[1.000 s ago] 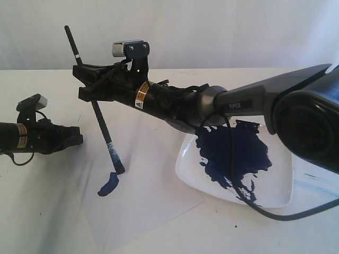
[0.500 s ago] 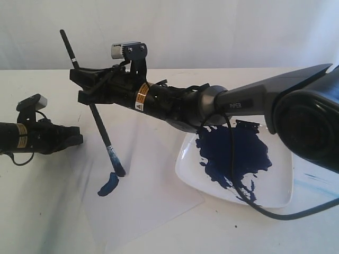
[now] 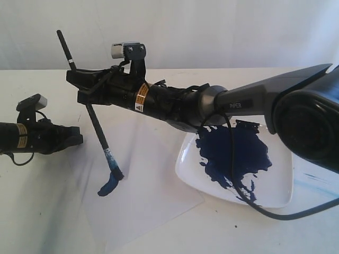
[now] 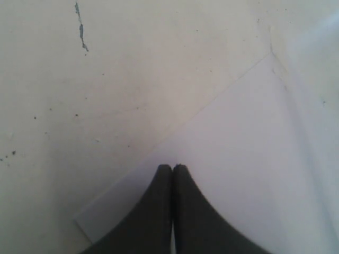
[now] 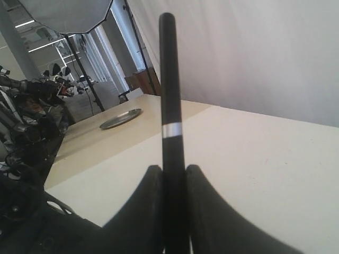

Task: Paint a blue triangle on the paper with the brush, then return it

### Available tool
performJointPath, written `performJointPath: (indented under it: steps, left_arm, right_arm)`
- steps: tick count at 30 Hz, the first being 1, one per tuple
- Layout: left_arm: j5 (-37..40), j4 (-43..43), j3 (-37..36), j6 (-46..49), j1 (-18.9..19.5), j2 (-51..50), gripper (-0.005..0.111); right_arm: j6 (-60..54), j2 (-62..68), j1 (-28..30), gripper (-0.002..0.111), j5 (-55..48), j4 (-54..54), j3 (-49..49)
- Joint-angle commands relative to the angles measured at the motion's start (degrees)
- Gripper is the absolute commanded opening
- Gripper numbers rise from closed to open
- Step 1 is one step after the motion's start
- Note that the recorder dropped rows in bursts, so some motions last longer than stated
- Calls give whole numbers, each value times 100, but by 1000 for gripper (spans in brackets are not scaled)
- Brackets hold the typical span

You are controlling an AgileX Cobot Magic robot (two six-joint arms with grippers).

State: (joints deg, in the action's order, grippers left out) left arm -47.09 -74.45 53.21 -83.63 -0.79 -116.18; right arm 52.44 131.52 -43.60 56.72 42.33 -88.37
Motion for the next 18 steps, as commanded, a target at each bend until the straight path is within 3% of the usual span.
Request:
performJointPath:
  steps: [1, 18]
  left_arm:
    - [728, -140, -40, 11, 8, -57, 0]
    - [728, -140, -40, 11, 8, -57, 0]
  right_arm:
    - [9, -1, 0, 0, -173, 14, -32]
    - [-14, -1, 0, 0, -303, -214, -32]
